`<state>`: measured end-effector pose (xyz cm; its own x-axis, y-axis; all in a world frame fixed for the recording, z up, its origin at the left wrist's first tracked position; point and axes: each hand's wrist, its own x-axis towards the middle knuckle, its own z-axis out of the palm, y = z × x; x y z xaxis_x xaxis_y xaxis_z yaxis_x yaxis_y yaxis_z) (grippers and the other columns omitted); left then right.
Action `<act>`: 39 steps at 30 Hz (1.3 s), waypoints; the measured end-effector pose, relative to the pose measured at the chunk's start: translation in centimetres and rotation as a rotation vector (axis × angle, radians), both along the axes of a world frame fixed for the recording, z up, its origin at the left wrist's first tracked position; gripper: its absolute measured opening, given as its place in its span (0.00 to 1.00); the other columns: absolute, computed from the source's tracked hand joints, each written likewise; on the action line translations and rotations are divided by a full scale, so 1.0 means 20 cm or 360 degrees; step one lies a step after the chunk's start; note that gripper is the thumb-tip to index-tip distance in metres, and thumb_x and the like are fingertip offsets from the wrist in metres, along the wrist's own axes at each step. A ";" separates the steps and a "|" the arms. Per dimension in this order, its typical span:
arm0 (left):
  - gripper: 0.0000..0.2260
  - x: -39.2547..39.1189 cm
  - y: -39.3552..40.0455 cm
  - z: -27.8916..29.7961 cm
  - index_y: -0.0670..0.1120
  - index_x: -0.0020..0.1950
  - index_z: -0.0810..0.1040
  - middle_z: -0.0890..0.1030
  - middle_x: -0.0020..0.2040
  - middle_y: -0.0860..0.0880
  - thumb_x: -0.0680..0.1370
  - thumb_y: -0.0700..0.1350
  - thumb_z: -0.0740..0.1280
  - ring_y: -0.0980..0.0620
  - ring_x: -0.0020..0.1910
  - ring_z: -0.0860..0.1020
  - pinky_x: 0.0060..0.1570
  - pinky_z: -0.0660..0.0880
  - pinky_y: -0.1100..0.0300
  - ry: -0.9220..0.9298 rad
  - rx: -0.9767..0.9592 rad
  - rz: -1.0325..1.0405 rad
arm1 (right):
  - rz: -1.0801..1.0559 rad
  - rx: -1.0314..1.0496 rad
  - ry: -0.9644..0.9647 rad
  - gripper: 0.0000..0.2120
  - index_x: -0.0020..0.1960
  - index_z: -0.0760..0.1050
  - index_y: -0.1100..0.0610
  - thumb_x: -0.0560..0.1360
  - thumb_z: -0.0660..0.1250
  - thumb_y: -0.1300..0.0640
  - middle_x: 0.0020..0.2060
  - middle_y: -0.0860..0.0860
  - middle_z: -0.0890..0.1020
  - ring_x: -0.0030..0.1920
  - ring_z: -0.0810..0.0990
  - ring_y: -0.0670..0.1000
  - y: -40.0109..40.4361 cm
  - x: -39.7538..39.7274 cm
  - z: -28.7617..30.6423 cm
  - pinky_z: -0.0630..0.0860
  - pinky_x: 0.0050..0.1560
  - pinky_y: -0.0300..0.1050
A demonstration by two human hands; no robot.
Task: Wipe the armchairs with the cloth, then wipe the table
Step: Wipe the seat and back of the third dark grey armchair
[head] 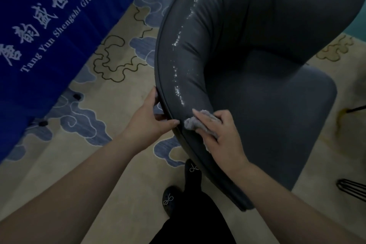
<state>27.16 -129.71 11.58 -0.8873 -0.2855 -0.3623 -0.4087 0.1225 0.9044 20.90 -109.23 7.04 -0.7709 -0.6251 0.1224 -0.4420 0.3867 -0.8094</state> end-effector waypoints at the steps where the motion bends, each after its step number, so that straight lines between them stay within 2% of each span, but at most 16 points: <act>1: 0.41 -0.01 -0.01 0.01 0.86 0.46 0.59 0.70 0.50 0.82 0.70 0.40 0.75 0.64 0.49 0.80 0.40 0.74 0.74 -0.0005 0.0001 0.0005 | 0.0015 0.0024 0.0028 0.27 0.69 0.68 0.39 0.75 0.68 0.59 0.50 0.48 0.66 0.51 0.72 0.46 -0.03 -0.02 0.01 0.71 0.56 0.33; 4: 0.42 -0.03 -0.04 0.01 0.87 0.44 0.57 0.69 0.48 0.84 0.70 0.39 0.75 0.68 0.47 0.79 0.37 0.73 0.74 -0.0025 0.0016 0.0029 | 0.0102 0.0116 0.0244 0.23 0.67 0.72 0.44 0.75 0.68 0.59 0.49 0.53 0.67 0.48 0.71 0.51 -0.26 -0.21 0.05 0.74 0.51 0.44; 7: 0.43 -0.04 -0.04 0.00 0.87 0.45 0.55 0.68 0.47 0.84 0.70 0.40 0.76 0.70 0.47 0.78 0.38 0.73 0.75 -0.0049 0.0023 0.0062 | 0.0057 0.0147 0.0320 0.21 0.66 0.74 0.47 0.74 0.69 0.58 0.48 0.56 0.68 0.47 0.71 0.56 -0.48 -0.41 0.08 0.75 0.52 0.49; 10: 0.42 -0.06 -0.04 0.00 0.86 0.51 0.56 0.69 0.51 0.82 0.70 0.40 0.76 0.67 0.54 0.77 0.45 0.75 0.72 -0.0057 -0.0014 0.0037 | 0.0123 0.0084 0.0264 0.23 0.67 0.73 0.45 0.74 0.69 0.60 0.49 0.55 0.68 0.49 0.71 0.54 -0.41 -0.39 0.04 0.75 0.52 0.46; 14: 0.42 -0.10 -0.06 0.02 0.81 0.60 0.56 0.70 0.56 0.78 0.69 0.41 0.76 0.60 0.59 0.76 0.56 0.76 0.60 -0.0058 -0.0036 0.0069 | 0.0160 -0.0001 0.0116 0.26 0.68 0.70 0.42 0.74 0.70 0.61 0.50 0.49 0.66 0.48 0.71 0.49 -0.19 -0.24 0.00 0.72 0.53 0.34; 18: 0.44 -0.11 -0.07 0.02 0.84 0.56 0.54 0.68 0.51 0.83 0.69 0.41 0.76 0.61 0.61 0.74 0.55 0.75 0.65 -0.0075 -0.0044 0.0066 | 0.0053 0.0095 0.0270 0.22 0.67 0.73 0.48 0.74 0.69 0.60 0.48 0.56 0.68 0.48 0.72 0.55 -0.47 -0.47 0.05 0.73 0.53 0.45; 22: 0.45 -0.13 -0.09 0.01 0.83 0.59 0.52 0.65 0.49 0.86 0.68 0.42 0.77 0.64 0.60 0.74 0.50 0.74 0.70 -0.0077 -0.0042 0.0084 | 0.0021 0.0049 0.0210 0.21 0.66 0.74 0.47 0.75 0.68 0.58 0.49 0.53 0.66 0.50 0.71 0.54 -0.64 -0.65 0.08 0.72 0.57 0.43; 24: 0.45 -0.14 -0.09 0.01 0.81 0.62 0.54 0.67 0.52 0.83 0.67 0.41 0.77 0.62 0.59 0.75 0.54 0.75 0.64 -0.0077 -0.0023 0.0085 | 0.0115 0.0021 0.0160 0.20 0.66 0.73 0.44 0.76 0.67 0.59 0.50 0.50 0.66 0.50 0.72 0.49 -0.53 -0.56 0.07 0.74 0.53 0.43; 26: 0.46 -0.15 -0.09 0.01 0.78 0.65 0.55 0.69 0.58 0.77 0.67 0.40 0.77 0.59 0.59 0.77 0.56 0.76 0.58 -0.0084 -0.0014 0.0087 | 0.0230 0.0004 0.0171 0.22 0.65 0.73 0.43 0.75 0.67 0.62 0.50 0.48 0.65 0.48 0.72 0.48 -0.38 -0.40 0.03 0.75 0.48 0.41; 28: 0.46 -0.15 -0.10 0.00 0.74 0.69 0.55 0.70 0.63 0.71 0.67 0.39 0.77 0.60 0.59 0.77 0.57 0.77 0.57 -0.0067 -0.0028 0.0071 | 0.0232 0.0008 0.0241 0.22 0.65 0.74 0.45 0.74 0.69 0.62 0.48 0.49 0.65 0.47 0.70 0.49 -0.34 -0.33 0.02 0.73 0.48 0.39; 31: 0.48 -0.17 -0.13 -0.01 0.70 0.72 0.53 0.69 0.64 0.71 0.66 0.41 0.78 0.60 0.61 0.75 0.60 0.75 0.54 -0.0090 -0.0023 0.0041 | 0.0189 0.0075 0.0436 0.20 0.64 0.76 0.47 0.74 0.69 0.59 0.46 0.55 0.68 0.46 0.70 0.54 -0.51 -0.48 0.05 0.70 0.49 0.42; 33: 0.48 -0.20 -0.15 0.00 0.72 0.70 0.53 0.68 0.61 0.74 0.66 0.42 0.78 0.59 0.64 0.73 0.62 0.74 0.53 -0.0099 -0.0039 0.0017 | 0.0077 0.0163 0.0481 0.19 0.64 0.76 0.47 0.74 0.69 0.57 0.47 0.55 0.68 0.47 0.70 0.56 -0.65 -0.63 0.09 0.70 0.50 0.44; 36: 0.45 -0.26 -0.20 0.01 0.79 0.61 0.53 0.69 0.53 0.81 0.66 0.42 0.78 0.63 0.60 0.74 0.54 0.76 0.63 -0.0060 -0.0038 -0.0020 | -0.0085 0.0144 0.0259 0.18 0.64 0.76 0.48 0.75 0.69 0.57 0.48 0.52 0.66 0.50 0.71 0.54 -0.75 -0.75 0.11 0.72 0.54 0.43; 37: 0.44 -0.28 -0.22 0.01 0.79 0.61 0.54 0.70 0.53 0.80 0.66 0.42 0.78 0.63 0.58 0.75 0.49 0.77 0.66 -0.0048 -0.0012 -0.0031 | -0.0061 0.0108 0.0171 0.17 0.63 0.77 0.49 0.75 0.68 0.56 0.48 0.51 0.66 0.49 0.72 0.51 -0.72 -0.72 0.11 0.72 0.53 0.40; 39: 0.44 -0.32 -0.27 0.01 0.77 0.63 0.57 0.72 0.56 0.76 0.67 0.40 0.78 0.62 0.57 0.77 0.45 0.77 0.68 -0.0029 0.0025 -0.0072 | 0.0077 0.0129 0.0186 0.14 0.62 0.77 0.49 0.77 0.64 0.55 0.49 0.50 0.68 0.48 0.72 0.48 -0.61 -0.59 0.10 0.70 0.50 0.38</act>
<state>20.73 -135.13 11.73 -0.8925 -0.2393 -0.3823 -0.4192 0.1273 0.8989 9.19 -121.48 8.95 -0.7231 -0.6726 0.1571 -0.5510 0.4245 -0.7185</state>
